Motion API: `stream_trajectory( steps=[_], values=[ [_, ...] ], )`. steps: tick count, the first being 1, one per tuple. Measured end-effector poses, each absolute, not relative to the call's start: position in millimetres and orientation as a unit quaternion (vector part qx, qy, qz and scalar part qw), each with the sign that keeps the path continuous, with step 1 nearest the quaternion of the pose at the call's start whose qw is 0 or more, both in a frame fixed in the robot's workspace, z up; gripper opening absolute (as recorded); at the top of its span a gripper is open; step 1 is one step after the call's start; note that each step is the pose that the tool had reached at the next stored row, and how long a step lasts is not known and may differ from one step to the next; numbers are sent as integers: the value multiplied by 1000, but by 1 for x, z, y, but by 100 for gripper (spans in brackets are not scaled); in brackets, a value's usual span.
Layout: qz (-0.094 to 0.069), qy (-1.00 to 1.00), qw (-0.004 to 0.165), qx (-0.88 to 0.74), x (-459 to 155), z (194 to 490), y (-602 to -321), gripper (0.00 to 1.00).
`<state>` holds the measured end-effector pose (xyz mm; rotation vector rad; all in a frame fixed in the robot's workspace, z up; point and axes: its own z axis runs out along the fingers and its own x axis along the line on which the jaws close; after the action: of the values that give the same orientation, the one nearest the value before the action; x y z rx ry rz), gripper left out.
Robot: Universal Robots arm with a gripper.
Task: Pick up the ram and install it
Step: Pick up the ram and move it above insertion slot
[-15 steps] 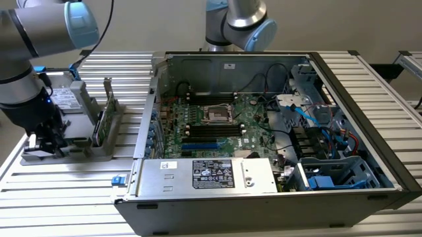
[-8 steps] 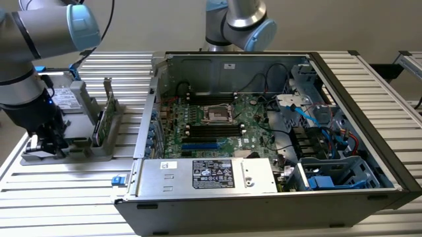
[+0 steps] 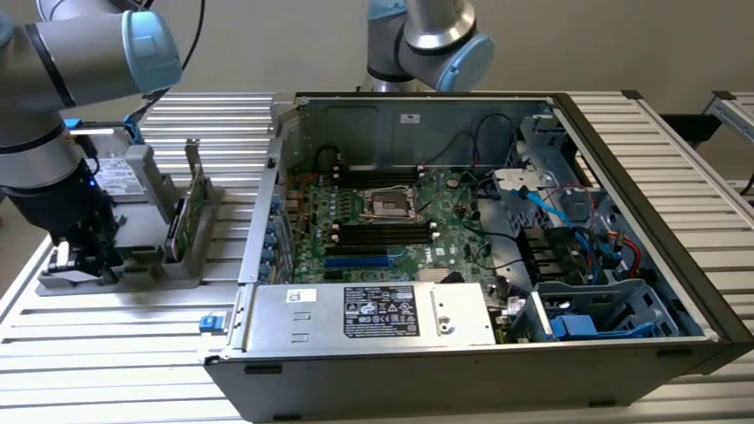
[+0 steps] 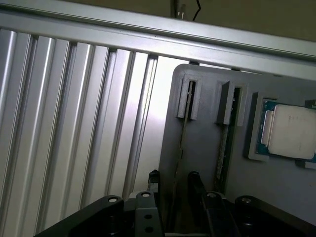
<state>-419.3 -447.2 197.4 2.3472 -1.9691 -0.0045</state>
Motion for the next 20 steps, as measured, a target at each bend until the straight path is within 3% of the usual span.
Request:
stream_trajectory(
  steps=[10, 12, 14, 15, 20],
  values=[
    [-1, -642, 39, 766, -420, 197, -447, 36],
    [-1, -642, 39, 766, -420, 197, -447, 28],
    [-1, -642, 39, 766, -420, 197, -447, 28],
    [-1, -642, 39, 766, -420, 197, -447, 21],
    [-1, -642, 39, 766, -420, 197, -447, 21]
  ],
)
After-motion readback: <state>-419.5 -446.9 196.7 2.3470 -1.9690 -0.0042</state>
